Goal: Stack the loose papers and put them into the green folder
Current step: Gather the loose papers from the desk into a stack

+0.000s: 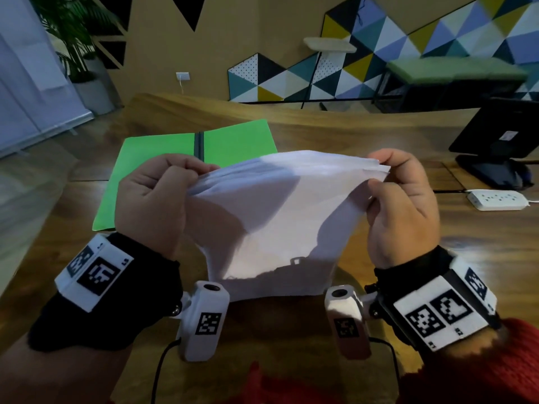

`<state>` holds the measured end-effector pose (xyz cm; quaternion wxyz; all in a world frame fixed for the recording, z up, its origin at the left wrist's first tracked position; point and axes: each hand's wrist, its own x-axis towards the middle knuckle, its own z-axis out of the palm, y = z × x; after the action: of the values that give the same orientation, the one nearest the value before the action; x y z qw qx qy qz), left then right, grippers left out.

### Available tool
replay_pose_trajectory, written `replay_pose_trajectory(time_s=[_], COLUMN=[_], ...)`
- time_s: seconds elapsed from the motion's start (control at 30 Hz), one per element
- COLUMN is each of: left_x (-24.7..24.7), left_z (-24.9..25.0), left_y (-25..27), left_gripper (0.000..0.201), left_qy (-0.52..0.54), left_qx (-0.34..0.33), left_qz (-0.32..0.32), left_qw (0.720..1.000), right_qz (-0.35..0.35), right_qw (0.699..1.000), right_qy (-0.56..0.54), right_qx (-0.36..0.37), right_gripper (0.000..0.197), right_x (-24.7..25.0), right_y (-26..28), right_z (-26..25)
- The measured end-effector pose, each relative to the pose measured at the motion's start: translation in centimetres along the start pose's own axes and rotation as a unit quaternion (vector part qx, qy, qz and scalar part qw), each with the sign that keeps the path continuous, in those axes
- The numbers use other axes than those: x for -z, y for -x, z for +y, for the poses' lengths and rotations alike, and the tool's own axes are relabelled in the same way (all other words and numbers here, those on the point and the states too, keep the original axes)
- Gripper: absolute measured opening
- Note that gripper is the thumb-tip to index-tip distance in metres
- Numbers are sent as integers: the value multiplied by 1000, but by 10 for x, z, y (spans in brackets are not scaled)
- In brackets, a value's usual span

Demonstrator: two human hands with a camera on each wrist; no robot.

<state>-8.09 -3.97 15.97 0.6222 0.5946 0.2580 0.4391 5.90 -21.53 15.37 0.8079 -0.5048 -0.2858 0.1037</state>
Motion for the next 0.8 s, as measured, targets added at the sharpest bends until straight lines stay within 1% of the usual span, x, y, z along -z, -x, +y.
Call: replay_pose_trajectory(time_s=[0.07,0.1,0.13,0.17,0.2,0.27,0.3,0.37,0.43,0.5,0.53,0.57,0.6,0.63,0.67,0.7,0.73,0.77,0.8], left_x=[6,7,9,9,8,7,7,11,17,21,21,19,15,10,5,1,-3,-7,-10], left_z=[-1,-1,-1,-2,-2,-1,-1,-2,-4,-11,-14,-17,-20,-21,-23,-27,-26,-23,-19], left_y=[0,1,2,3,4,4,5,4,3,3,5,8,10,13,15,14,14,15,17], left_gripper=[6,19,37,49,56,61,66,73,79,81,75,61,42,28,22,20,19,19,17], left_qy=[23,17,-3,-22,-45,-80,-77,-32,1,-28,-66,-107,-148,-182,-205,-219,-223,-232,-253], left_qx=[-3,-16,-25,-35,-41,-60,-67,-75,-74,-75,-66,-40,-2,40,65,71,62,34,-20], left_qz=[-54,-88,-126,-152,-165,-191,-205,-235,-252,-229,-198,-156,-106,-61,-28,-9,-2,-7,-34], left_qw=[998,996,992,987,984,977,973,969,965,970,976,981,983,981,976,973,973,972,967], right_qz=[-26,-38,-44,-43,-35,-17,-12,-11,-6,13,23,29,29,26,20,14,13,11,-3], right_qw=[1000,998,996,991,986,977,977,976,977,982,984,985,984,979,963,928,876,817,767], right_qy=[11,37,72,113,151,194,198,198,193,170,157,150,156,184,252,354,463,552,608], right_qx=[9,22,37,52,66,82,84,89,88,85,84,82,80,81,91,110,135,168,204], right_gripper=[24,24,29,35,39,39,38,34,35,37,38,39,39,37,35,31,32,43,54], right_x=[0,0,-1,-1,-1,0,0,2,4,4,5,5,4,4,3,2,-1,-5,-10], right_y=[-1,-2,-2,-2,-2,-3,-3,-2,-2,-4,-5,-5,-5,-5,-5,-5,-6,-6,-7], right_z=[0,0,2,4,6,9,10,8,5,2,1,-1,-3,-6,-9,-11,-15,-19,-25])
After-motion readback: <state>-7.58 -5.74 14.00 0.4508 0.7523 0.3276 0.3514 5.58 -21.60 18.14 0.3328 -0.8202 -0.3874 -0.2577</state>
